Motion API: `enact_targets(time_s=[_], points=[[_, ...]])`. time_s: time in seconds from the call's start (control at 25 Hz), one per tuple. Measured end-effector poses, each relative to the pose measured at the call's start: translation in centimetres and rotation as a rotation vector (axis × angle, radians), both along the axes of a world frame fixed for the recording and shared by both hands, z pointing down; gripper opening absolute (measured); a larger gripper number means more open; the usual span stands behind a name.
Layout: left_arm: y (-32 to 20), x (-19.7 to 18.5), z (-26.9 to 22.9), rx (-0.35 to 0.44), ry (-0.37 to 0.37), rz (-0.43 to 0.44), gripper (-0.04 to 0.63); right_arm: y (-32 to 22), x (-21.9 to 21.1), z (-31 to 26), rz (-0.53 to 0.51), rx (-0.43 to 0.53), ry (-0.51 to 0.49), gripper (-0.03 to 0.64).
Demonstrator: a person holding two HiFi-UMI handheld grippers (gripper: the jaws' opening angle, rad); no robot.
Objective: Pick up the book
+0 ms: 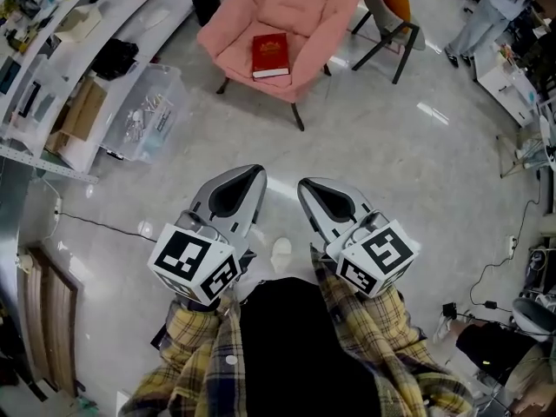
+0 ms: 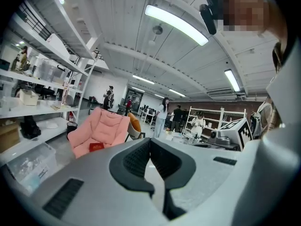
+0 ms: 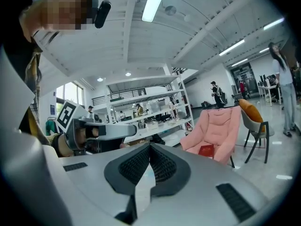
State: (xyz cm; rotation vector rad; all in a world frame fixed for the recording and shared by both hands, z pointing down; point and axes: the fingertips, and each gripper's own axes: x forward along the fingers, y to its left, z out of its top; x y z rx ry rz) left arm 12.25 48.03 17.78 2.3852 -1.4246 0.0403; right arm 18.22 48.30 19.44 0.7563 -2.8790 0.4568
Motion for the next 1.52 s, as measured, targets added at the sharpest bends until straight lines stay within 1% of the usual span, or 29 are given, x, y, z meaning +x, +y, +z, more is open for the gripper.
enact_targets(time_s=[0.2, 0.4, 0.76, 1.0, 1.24, 1.52], points=[[-1.3, -2.9, 0.8, -0.006, 0.001, -0.038, 0.006, -1.6, -2.0, 0.6, -0.019, -0.007, -0.001, 0.018], [-4.6, -7.2, 1.1, -0.007, 0.003, -0.057, 0.006, -4.4, -5.2, 1.2, -0.004, -0.02, -0.001, 0.017], [-13.4, -14.1, 1.2, -0.026, 0.007, -0.02, 0.006, -12.9, -11.5, 1.1, 0.043, -0.031, 0.015, 0.018], [-17.6, -18.3, 1.4, -0.042, 0.01, 0.032, 0.006, -17.7, -15.7, 1.1, 0.101, -0.042, 0.012, 0.017], [-20.2, -20.4, 2.7, -0.066, 0.01, 0.099, 0.006, -20.6, -18.2, 2.6, 0.163, -0.074, 0.019, 0.018], [-23.5, -21.0, 4.3, -0.114, 0.028, 0.131, 0.006, -23.5, -18.2, 4.0, 0.206, -0.121, 0.041, 0.018]])
